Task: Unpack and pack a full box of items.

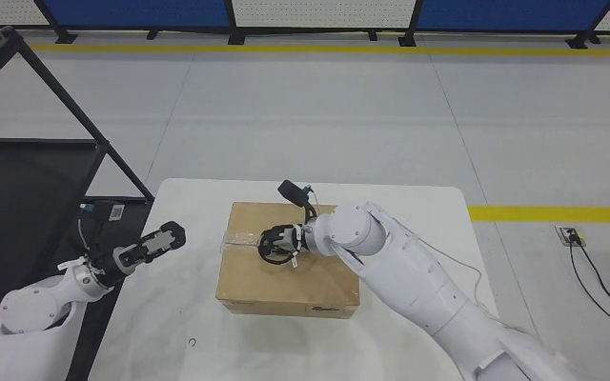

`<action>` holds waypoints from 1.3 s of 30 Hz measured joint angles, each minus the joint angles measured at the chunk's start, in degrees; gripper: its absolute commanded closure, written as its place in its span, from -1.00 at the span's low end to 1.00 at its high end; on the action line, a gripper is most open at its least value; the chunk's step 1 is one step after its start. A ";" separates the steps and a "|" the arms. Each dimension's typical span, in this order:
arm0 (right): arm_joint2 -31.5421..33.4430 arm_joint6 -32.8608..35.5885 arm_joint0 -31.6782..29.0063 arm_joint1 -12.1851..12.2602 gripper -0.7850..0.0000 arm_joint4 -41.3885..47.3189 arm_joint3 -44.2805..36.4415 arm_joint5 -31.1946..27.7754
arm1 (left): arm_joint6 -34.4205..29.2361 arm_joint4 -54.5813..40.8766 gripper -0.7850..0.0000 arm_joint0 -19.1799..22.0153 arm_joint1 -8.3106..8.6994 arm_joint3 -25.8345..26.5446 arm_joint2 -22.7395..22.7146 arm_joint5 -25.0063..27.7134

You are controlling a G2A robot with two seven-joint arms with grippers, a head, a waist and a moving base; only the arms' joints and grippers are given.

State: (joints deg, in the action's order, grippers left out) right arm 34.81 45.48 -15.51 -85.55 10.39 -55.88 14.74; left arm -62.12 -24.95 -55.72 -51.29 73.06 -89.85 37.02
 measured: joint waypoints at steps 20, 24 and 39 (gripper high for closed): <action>-4.76 -3.89 4.10 -9.23 1.00 4.45 12.84 -6.24 | -2.51 -3.13 -1.00 -3.22 0.99 -1.44 -2.41 1.59; -4.67 -4.96 4.10 -10.56 1.00 5.26 14.74 -7.63 | -3.05 -3.29 -1.00 -2.72 1.00 -1.77 -1.71 1.63; -1.42 -3.01 4.75 -11.88 1.00 5.22 19.50 -9.87 | -4.33 -3.68 -1.00 -0.43 1.49 -2.05 -0.32 0.81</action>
State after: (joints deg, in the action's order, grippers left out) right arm 33.39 42.47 -10.76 -97.43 15.61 -36.38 4.87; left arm -66.46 -28.63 -56.16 -49.80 71.01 -90.16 37.83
